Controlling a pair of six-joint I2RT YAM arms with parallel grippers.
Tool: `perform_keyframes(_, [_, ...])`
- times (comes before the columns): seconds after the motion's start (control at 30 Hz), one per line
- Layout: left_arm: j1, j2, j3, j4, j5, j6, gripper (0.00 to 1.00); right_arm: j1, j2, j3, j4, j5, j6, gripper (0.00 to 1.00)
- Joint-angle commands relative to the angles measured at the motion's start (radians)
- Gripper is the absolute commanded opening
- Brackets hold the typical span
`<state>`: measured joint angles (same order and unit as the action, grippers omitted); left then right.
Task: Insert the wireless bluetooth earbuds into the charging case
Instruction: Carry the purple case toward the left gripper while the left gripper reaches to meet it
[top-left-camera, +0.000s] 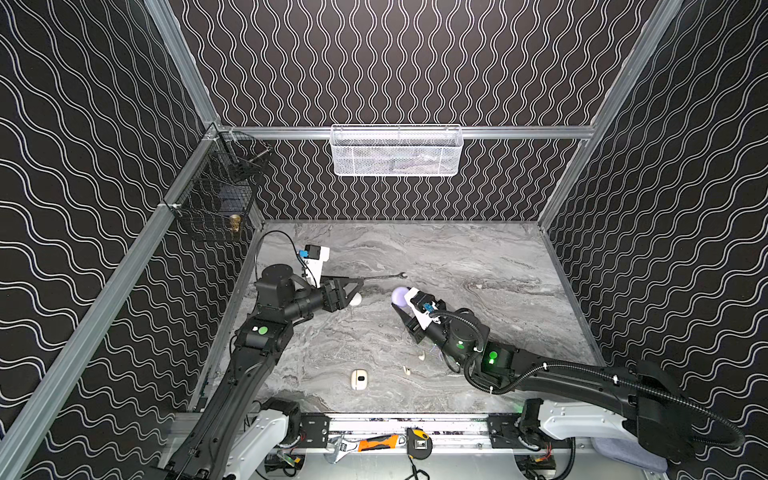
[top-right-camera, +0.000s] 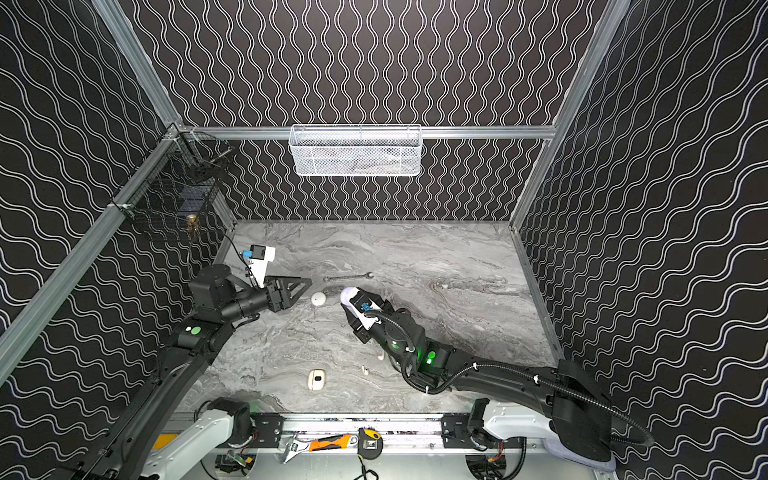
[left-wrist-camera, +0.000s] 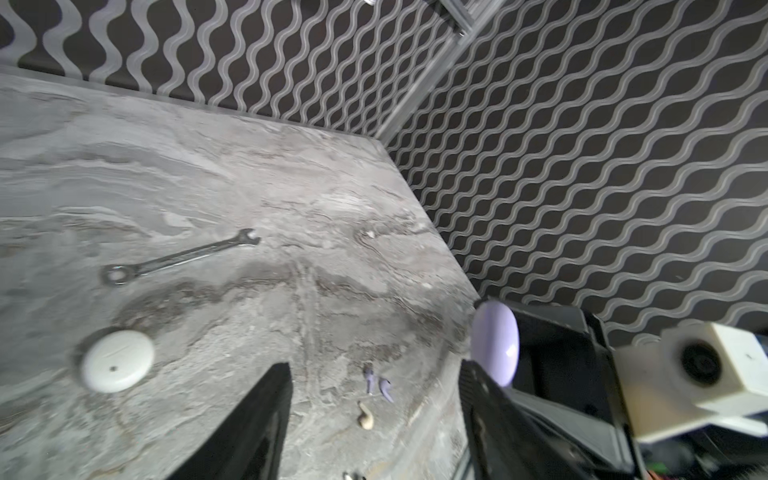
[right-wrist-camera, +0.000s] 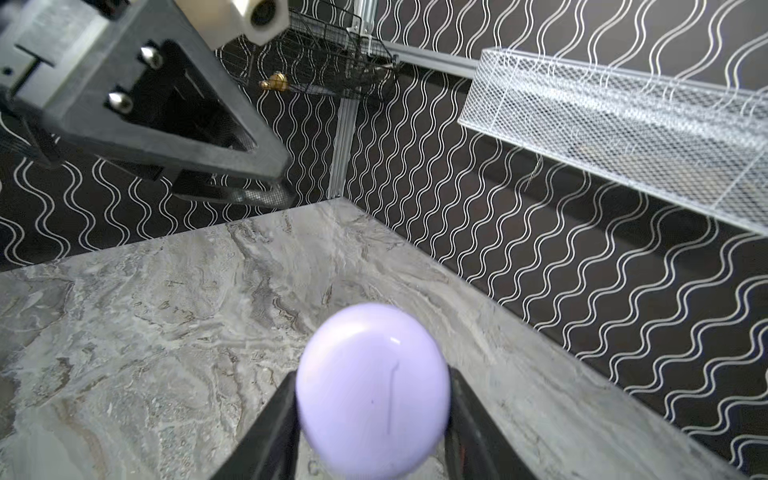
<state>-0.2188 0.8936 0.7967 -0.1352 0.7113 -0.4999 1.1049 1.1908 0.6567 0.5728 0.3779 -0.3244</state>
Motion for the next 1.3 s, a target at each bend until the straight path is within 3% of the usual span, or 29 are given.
perform_keyframes(0.0, [-0.055, -0.010, 0.001, 0.020, 0.091, 0.002, 0.63, 0.000, 0.011, 0.007, 0.089, -0.032, -0.124, 0.26])
perform_keyframes(0.17, [-0.210, -0.043, 0.031, -0.046, -0.016, 0.056, 0.63, 0.001, 0.003, -0.001, 0.103, -0.041, -0.171, 0.25])
perform_keyframes(0.4, [-0.318, -0.030, 0.084, -0.119, -0.109, 0.111, 0.58, 0.007, -0.065, -0.012, 0.042, -0.148, -0.144, 0.28])
perform_keyframes(0.97, [-0.386, 0.007, 0.142, -0.219, -0.143, 0.177, 0.45, 0.035, -0.019, 0.029, 0.052, -0.136, -0.177, 0.26])
perform_keyframes(1.27, [-0.393, 0.011, 0.153, -0.224, -0.119, 0.180, 0.32, 0.048, -0.013, 0.026, 0.057, -0.140, -0.177, 0.27])
